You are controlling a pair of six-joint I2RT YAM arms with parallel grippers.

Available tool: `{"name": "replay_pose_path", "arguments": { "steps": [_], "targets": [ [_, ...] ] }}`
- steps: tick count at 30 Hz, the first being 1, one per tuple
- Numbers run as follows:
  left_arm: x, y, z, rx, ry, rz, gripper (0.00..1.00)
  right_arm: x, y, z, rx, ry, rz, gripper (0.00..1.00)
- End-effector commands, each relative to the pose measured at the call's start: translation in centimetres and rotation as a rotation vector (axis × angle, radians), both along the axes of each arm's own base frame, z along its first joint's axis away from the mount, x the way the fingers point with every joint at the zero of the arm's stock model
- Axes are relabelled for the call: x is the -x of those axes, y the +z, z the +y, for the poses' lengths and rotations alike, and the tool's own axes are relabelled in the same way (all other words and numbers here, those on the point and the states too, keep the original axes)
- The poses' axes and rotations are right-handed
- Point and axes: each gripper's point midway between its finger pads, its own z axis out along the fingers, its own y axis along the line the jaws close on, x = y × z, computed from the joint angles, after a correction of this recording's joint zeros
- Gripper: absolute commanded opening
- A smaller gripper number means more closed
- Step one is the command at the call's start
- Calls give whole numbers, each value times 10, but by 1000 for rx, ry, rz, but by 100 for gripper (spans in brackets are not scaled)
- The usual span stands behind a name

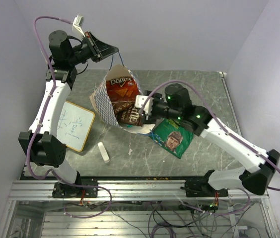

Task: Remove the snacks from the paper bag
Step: Take out the snack from the paper bag.

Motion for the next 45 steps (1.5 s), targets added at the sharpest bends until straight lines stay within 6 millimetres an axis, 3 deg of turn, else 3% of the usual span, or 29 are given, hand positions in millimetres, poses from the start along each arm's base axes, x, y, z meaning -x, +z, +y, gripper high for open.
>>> {"name": "replay_pose_path", "arguments": {
  "steps": [1,8,12,17,21,24,29,33,38,45],
  "targets": [
    [25,38,5,-11,3,-148,7,-19,-5,37,44,139,-166,66],
    [17,31,6,60,27,-78,7,-67,-56,68,144,111,-229,50],
    [12,23,8,44,51,-30,7,-89,-80,84,175,94,-239,47],
    [11,31,8,44,47,-16,7,-124,-97,92,202,-22,-270,47],
    [15,38,6,60,33,-37,7,-150,-99,83,180,-124,-247,47],
    [19,37,6,35,28,-60,7,-157,-109,78,176,-99,-210,47],
    [20,29,6,-17,26,-59,7,-148,-124,84,193,-14,-186,50],
    [26,28,-3,-34,-5,-80,7,-152,-135,85,209,-7,-176,54],
    [30,30,-6,-89,5,-116,7,-162,-134,83,186,-39,-168,61],
    [35,24,-14,-109,-13,-113,7,-188,-123,79,149,-160,-190,59]
  ]
}}
